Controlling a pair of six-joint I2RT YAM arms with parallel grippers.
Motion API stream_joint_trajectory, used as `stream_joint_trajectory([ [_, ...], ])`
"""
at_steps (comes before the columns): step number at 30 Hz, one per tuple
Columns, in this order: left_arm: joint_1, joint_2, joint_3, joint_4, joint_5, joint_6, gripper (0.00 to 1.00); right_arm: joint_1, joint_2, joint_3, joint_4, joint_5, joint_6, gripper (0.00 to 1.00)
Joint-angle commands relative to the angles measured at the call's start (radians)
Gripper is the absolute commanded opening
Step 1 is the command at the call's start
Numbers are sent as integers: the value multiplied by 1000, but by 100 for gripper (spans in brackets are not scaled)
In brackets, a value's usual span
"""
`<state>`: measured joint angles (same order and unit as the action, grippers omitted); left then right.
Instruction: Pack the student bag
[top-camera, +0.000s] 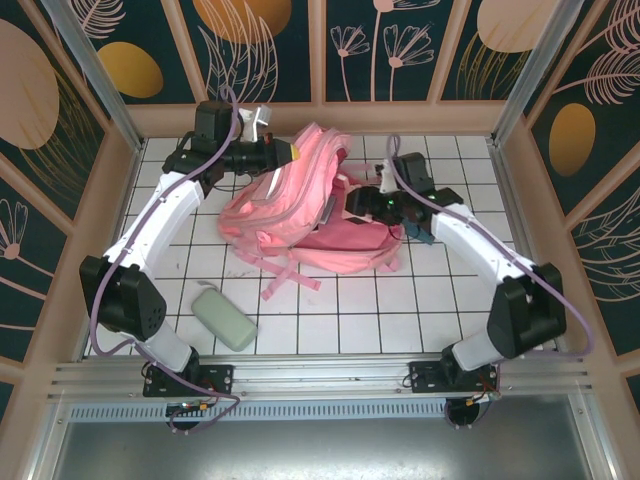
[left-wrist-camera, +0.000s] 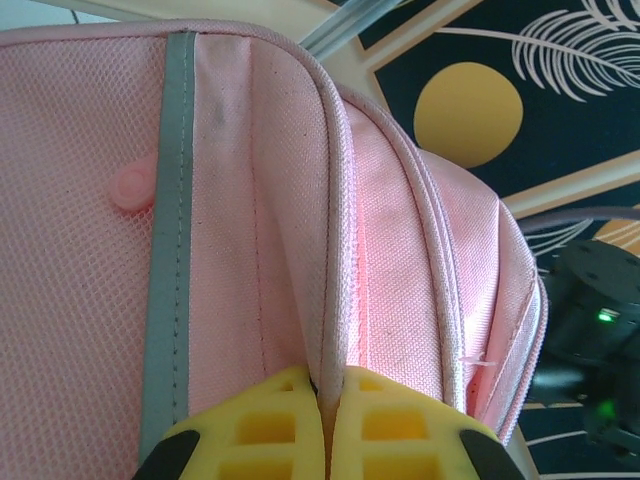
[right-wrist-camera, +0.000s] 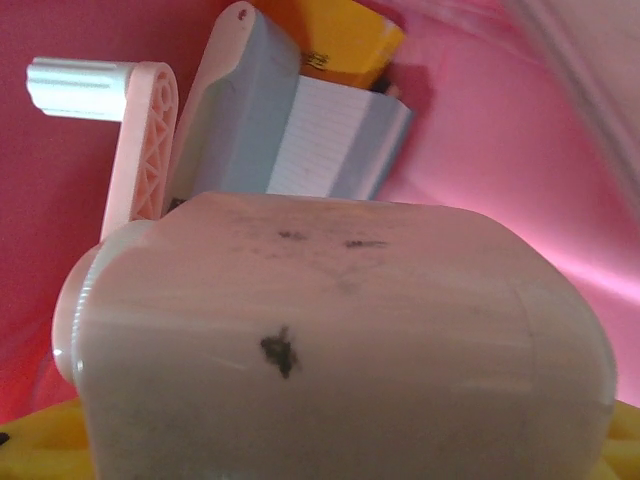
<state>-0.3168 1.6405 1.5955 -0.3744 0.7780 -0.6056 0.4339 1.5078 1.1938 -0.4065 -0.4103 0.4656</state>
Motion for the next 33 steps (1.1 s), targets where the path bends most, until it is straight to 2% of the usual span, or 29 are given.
stream_joint_trajectory([
  [1, -13, -39, 111, 211, 196, -3, 0, 47, 81, 107, 26, 47, 60, 59],
  [6, -13, -30, 137, 235, 241, -24, 0, 84, 247, 266, -2, 74, 202, 59],
  [10, -13, -24, 165, 221, 246, -30, 0, 88, 333, 375, -72, 196, 254, 60],
  [15, -13, -25, 153, 216, 246, -19, 0, 94, 355, 372, -14, 147, 301, 60],
  [21, -13, -31, 129, 214, 211, -9, 0, 103, 408, 420, -152, 346, 290, 62],
  [28, -13, 19, 146, 244, 205, -35, 0, 108, 541, 457, -124, 290, 278, 62],
  [33, -13, 54, 152, 250, 213, -44, 0, 156, 608, 558, -61, 169, 250, 65],
])
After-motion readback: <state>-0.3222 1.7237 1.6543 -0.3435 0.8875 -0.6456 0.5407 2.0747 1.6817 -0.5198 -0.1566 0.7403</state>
